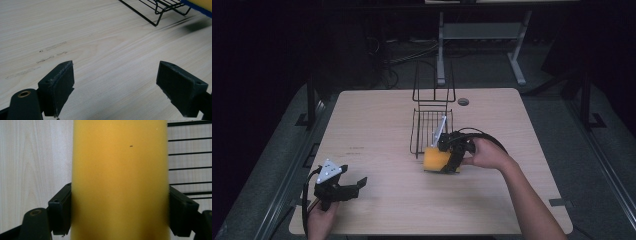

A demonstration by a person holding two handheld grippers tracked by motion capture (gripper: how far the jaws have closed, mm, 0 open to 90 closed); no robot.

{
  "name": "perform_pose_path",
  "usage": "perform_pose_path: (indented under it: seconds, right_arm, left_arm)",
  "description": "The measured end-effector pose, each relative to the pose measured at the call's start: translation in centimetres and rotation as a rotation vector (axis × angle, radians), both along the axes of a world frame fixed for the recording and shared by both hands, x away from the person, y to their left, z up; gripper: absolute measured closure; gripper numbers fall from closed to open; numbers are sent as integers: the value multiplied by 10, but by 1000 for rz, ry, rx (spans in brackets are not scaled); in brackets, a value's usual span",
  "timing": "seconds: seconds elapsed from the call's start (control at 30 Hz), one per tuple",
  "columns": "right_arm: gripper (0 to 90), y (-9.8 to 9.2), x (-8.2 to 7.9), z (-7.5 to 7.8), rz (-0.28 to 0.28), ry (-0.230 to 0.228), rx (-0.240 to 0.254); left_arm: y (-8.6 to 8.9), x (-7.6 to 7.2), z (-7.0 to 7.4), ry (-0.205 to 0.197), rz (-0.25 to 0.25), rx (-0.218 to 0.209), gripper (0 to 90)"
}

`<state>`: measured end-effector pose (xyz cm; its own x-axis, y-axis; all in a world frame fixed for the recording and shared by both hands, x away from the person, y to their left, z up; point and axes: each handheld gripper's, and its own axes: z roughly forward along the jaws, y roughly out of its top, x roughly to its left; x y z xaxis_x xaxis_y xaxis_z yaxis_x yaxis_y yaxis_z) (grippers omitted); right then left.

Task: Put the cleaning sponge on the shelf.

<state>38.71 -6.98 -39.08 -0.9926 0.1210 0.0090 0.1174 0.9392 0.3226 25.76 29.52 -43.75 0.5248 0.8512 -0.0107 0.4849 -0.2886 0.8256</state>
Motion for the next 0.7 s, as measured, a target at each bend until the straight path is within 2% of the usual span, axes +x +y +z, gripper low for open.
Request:
perform_pose_path:
  seconds: [0.13,0.4,0.47,0.6,0.7]
  right_arm:
    - [215,1,2,0,0,6,10]
    - [215,1,15,-1,-8,9,-13]
    - [215,0,20,0,-24,34,12]
    - [215,-1,26,0,-37,27,6]
    - [215,2,29,1,-23,26,7]
  left_arm:
    - [0,0,0,-1,1,-3,141]
    - [-1,0,0,-2,-3,-1,141]
    - [-1,0,0,0,-4,-1,141]
    - [0,0,0,0,-3,-2,141]
    - [-1,0,0,0,-5,-2,141]
